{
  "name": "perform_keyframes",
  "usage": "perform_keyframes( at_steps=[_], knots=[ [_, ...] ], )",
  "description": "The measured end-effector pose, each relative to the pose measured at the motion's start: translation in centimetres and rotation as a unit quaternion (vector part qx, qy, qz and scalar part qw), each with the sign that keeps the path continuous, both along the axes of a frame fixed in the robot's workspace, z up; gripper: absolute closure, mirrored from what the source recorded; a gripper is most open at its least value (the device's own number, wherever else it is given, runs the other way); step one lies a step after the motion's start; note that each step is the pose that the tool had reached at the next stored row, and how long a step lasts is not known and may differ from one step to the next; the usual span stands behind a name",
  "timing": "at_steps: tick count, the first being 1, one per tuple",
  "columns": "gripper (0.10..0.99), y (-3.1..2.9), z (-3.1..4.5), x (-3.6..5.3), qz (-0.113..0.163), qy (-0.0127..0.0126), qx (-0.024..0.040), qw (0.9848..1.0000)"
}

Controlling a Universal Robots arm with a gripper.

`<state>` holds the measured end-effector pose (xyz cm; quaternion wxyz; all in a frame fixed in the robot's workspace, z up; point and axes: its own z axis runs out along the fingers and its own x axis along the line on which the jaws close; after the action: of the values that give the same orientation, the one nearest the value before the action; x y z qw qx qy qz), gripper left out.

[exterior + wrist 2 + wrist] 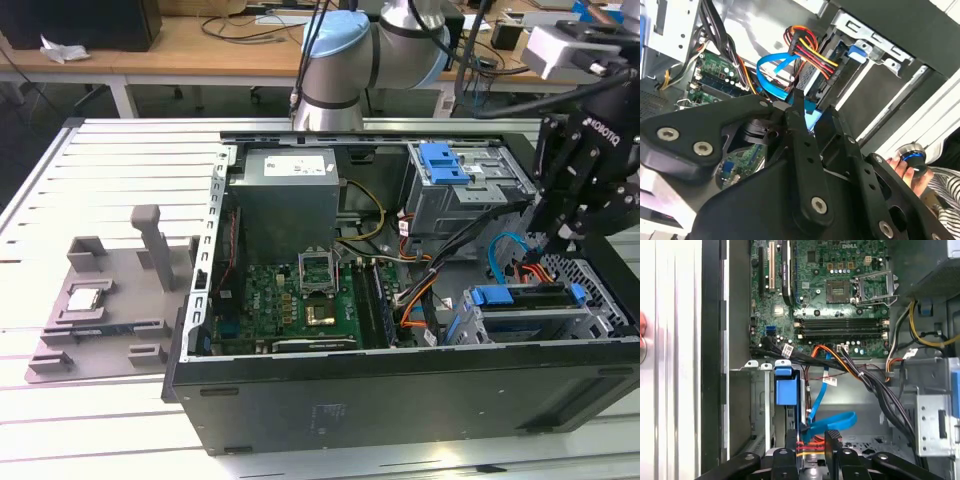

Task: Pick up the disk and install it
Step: 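Insert the second disk wire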

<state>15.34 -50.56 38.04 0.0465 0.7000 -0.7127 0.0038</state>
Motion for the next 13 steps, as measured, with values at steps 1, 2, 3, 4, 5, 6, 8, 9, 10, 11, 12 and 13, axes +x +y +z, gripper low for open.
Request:
perform_keyframes(
  at_steps=[1,2,3,4,5,6,8,9,10,11,12,13],
  knots=[
    [0.725,0.0,-0.19,-0.1,0.003,0.0,0.0,1.0],
    [0.725,-0.22,-0.7,-0.16,0.017,0.0013,0.0,0.9999],
    [0.725,-0.44,-0.9,-0.17,0.023,0.002,0.0001,0.9997],
    [0.725,-0.61,-1.08,-0.17,0.026,0.0022,0.0001,0.9997],
    [0.725,-0.62,-1.11,-0.17,0.026,0.0022,0.0,0.9996],
    [0.725,-0.63,-1.11,-0.17,0.026,0.0022,-0.0001,0.9996],
    [0.725,-0.62,-1.12,-0.17,0.026,0.0022,-0.0001,0.9996],
    [0.725,-0.63,-1.12,-0.17,0.026,0.0022,-0.0002,0.9996],
    [0.725,-0.63,-1.12,-0.17,0.026,0.0022,-0.0002,0.9996],
    [0.871,-0.63,-1.12,-0.17,0.026,0.0022,-0.0003,0.9996],
    [0.871,-0.63,-1.12,-0.17,0.026,0.0022,-0.0003,0.9996],
    [0.871,-0.63,-1.12,-0.17,0.026,0.0022,-0.0003,0.9996]
  ],
)
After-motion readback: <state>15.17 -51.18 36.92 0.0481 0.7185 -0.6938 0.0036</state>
